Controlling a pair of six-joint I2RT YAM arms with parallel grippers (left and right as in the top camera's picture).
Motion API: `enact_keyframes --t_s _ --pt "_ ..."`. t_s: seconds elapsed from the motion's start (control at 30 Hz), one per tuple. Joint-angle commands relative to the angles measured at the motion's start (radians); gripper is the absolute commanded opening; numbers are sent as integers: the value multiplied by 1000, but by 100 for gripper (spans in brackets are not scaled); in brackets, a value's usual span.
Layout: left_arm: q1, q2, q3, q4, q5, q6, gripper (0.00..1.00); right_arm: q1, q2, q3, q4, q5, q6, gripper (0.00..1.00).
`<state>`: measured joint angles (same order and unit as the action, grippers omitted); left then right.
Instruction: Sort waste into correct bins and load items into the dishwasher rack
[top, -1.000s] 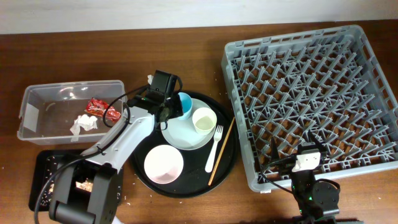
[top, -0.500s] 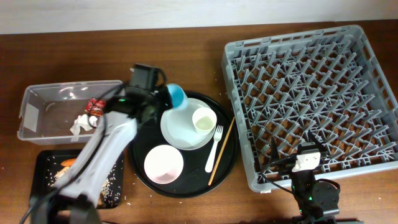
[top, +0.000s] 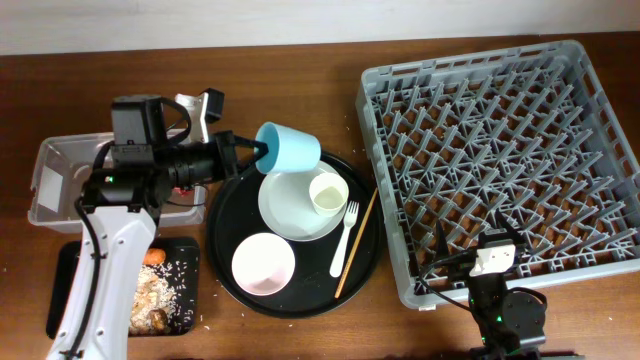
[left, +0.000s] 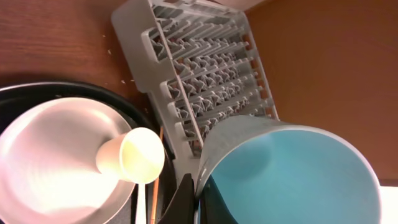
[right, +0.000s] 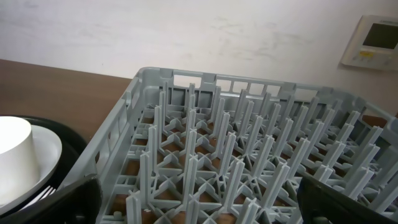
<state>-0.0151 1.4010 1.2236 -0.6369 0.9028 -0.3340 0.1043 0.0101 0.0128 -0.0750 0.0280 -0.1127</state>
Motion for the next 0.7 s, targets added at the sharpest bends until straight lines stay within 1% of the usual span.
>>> enact_keyframes --t_s 0.0,0.1,0.13,0.2,0.27,0.3,0.33,0.37,0.4,0.43,0.47,0.53,0.6,0.67 --pt "6 52 10 1 63 37 0 -8 -5 -7 -4 6 -3 99" --pt "6 124 10 35 230 68 0 -6 -5 -7 30 -26 -3 99" --pt "6 166 10 61 365 116 0 -6 -5 -7 3 -97 -3 99" --pt "5 198 10 68 464 128 0 -6 -5 -7 21 -155 21 99" --pt "5 198 10 80 556 161 0 -7 -5 13 29 -233 178 98" --pt "5 198 10 79 565 161 0 -7 -4 40 22 -289 245 99" --pt "5 198 10 79 575 161 0 -7 0 90 21 -368 320 99" --pt "5 198 10 79 576 161 0 -7 15 158 7 -420 354 99" --pt "5 198 10 79 576 161 0 -7 37 220 -35 -425 378 99" --pt "5 198 10 79 576 161 0 -6 77 308 -117 -432 399 99" --pt "0 197 10 79 576 161 0 -7 163 444 -243 -463 399 99" --pt "-31 188 10 80 576 161 0 -7 356 677 -407 -571 399 99" --pt "-54 178 10 82 576 161 0 -6 483 815 -444 -670 399 99" --pt "-76 159 10 87 576 161 0 -7 570 900 -446 -771 399 99"
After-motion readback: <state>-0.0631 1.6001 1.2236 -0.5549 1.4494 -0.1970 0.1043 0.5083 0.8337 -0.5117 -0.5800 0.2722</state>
